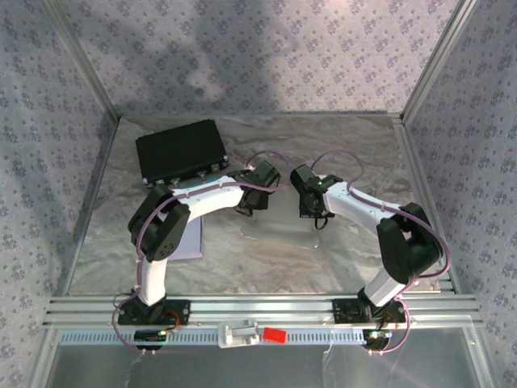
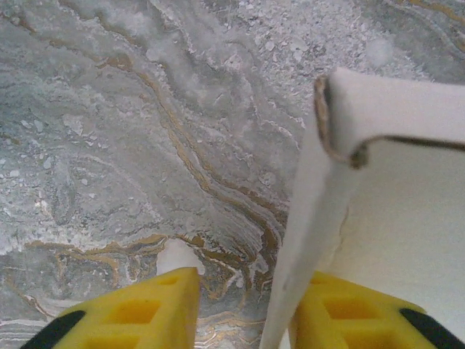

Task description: Fold the paper box

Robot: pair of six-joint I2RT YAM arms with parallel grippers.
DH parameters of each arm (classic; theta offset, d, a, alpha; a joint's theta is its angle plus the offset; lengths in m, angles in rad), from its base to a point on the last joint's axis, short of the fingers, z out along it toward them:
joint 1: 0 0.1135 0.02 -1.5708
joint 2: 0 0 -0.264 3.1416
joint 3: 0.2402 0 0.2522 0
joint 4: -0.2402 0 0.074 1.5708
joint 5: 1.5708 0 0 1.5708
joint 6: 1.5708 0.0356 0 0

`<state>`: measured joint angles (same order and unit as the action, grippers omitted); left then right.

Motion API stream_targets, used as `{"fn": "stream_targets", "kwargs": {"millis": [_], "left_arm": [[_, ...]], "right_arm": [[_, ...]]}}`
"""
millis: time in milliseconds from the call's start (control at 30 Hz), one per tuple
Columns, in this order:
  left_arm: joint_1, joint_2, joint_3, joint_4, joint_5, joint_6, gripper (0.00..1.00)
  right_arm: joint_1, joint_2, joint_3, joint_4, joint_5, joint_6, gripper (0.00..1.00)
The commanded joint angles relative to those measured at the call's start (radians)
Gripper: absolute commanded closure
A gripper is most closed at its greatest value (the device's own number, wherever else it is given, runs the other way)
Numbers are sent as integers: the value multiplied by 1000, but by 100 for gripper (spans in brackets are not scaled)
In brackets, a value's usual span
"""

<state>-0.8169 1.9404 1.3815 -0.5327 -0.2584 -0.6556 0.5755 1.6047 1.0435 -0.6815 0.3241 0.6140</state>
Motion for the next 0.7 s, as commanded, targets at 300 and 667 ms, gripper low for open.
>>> {"fn": "stream_targets", "kwargs": {"millis": [300, 667], "left_arm": [[72, -69, -90, 112, 266, 39, 63], [67, -39, -98, 64, 187, 50, 79]], "right_arm": [[-11, 4, -2, -41, -8, 7, 100], [-15, 3, 1, -49, -8, 7, 100]]}}
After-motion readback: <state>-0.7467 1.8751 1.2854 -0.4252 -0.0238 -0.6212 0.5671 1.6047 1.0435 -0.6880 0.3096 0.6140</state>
